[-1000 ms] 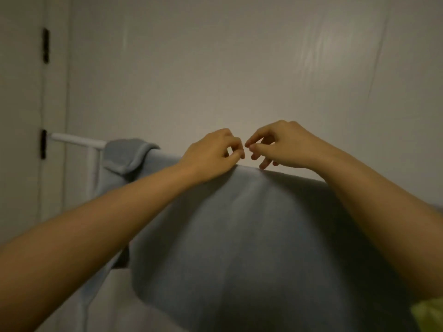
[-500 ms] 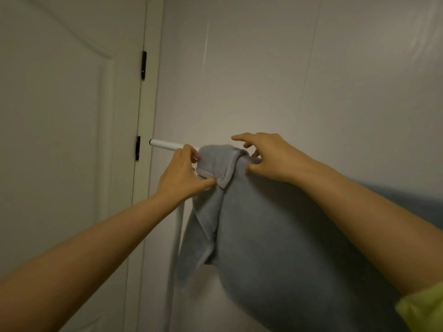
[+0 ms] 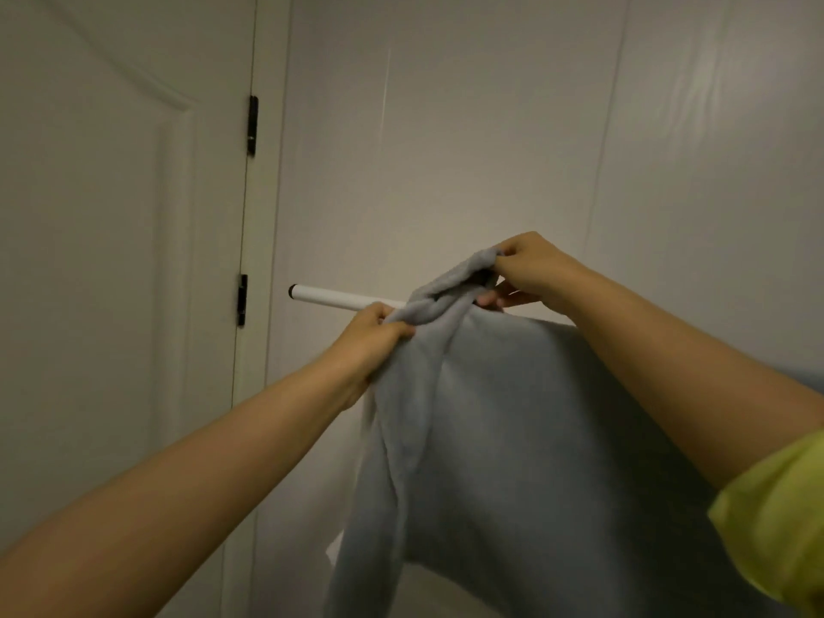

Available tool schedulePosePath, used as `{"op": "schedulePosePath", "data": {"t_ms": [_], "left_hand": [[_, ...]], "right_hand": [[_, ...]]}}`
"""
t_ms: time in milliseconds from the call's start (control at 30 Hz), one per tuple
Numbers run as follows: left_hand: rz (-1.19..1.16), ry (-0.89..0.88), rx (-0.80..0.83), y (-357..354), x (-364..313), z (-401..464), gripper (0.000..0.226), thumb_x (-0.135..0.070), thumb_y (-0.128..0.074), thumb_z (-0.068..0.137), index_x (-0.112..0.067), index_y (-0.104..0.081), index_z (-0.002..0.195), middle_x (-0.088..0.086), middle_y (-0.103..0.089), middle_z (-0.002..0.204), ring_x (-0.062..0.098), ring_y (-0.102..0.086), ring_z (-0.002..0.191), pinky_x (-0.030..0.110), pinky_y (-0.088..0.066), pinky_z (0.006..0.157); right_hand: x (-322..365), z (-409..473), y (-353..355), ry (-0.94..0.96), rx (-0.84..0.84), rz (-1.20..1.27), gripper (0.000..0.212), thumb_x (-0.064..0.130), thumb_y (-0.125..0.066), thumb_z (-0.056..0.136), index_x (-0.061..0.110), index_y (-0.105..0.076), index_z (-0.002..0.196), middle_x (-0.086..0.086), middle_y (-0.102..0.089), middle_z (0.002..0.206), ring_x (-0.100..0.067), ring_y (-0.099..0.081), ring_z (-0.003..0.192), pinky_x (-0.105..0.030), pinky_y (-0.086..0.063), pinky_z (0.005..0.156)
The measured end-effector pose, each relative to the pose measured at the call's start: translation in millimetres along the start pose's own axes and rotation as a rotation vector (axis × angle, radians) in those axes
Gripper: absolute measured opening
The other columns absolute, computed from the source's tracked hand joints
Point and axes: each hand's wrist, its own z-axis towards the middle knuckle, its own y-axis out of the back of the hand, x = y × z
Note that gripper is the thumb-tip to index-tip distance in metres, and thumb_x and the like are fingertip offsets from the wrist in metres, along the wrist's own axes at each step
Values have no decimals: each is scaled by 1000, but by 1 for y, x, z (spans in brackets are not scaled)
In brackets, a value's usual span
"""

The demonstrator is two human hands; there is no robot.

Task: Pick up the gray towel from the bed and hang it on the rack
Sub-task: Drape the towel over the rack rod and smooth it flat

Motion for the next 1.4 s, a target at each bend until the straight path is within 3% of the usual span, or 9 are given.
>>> {"op": "schedulePosePath", "data": {"t_ms": [233,367,533,633,733,867,1067,1233,1400], "left_hand": [[167,-323,-142,34,-11,22,13,-6,-51,86,-17,-53,94,-6,-59,81,7,-55,73,17,-42,57],[297,-544,-410,65,-18,46,18,0,-53,83,-15,-58,91,4,-62,99,15,-59,89,18,-46,78],[996,-324,-162,78,-1,68,27,-12,-52,86,-22,-58,110,7,-62,118,27,-57,110,47,-39,106],[1022,-751,-197,61,3,59,29,-24,-42,90,-26,-59,113,-2,-61,125,21,-47,128,48,-15,120],[1055,-941,-10,43,2,48,32,-41,-31,95,-32,-57,112,-6,-67,108,15,-59,102,42,-38,104],[997,-759,73,36,4,57,55,-57,-16,93,-26,-61,99,1,-68,101,24,-62,92,41,-46,84],[964,-445,198,19,-19,76,64,-62,-18,93,-23,-67,111,8,-63,127,27,-58,111,38,-40,93],[369,-779,-493,53,12,56,22,-34,-41,92,-20,-48,76,-7,-52,71,4,-48,64,21,-39,59],[352,-313,-330,69,61,34,43,-58,-57,81,-18,-49,93,0,-58,86,12,-58,74,25,-46,61]], "right_hand": [[9,34,-17,149,-470,-50,28,15,-43,93,11,-68,104,-14,-69,115,-29,-68,96,-32,-57,83],[2,44,-23,225,211,-253,60,23,-50,97,30,-26,152,-4,-35,156,-21,-37,142,-30,-35,110],[2,35,-21,126,388,-426,46,32,-53,95,34,-46,141,0,-58,138,-20,-70,101,-33,-59,82],[6,17,-9,210,324,-464,30,40,-50,95,29,-66,118,0,-73,110,-19,-73,90,-38,-61,82],[4,-15,8,261,275,-580,36,54,-50,88,31,-70,107,8,-74,99,-13,-73,85,-33,-61,79],[-12,-56,22,335,148,-794,39,55,-45,89,36,-69,114,17,-70,112,2,-62,89,-25,-46,87],[-37,-67,8,301,69,-894,40,47,-33,99,24,-65,103,-2,-69,103,-28,-61,101,-43,-48,89],[-26,-58,5,316,111,-792,40,50,-41,95,28,-61,123,4,-66,121,-19,-61,106,-37,-46,96],[-23,-53,-16,441,14,-720,35,46,-74,74,30,-61,102,11,-64,108,-11,-61,91,-32,-54,83]]}}
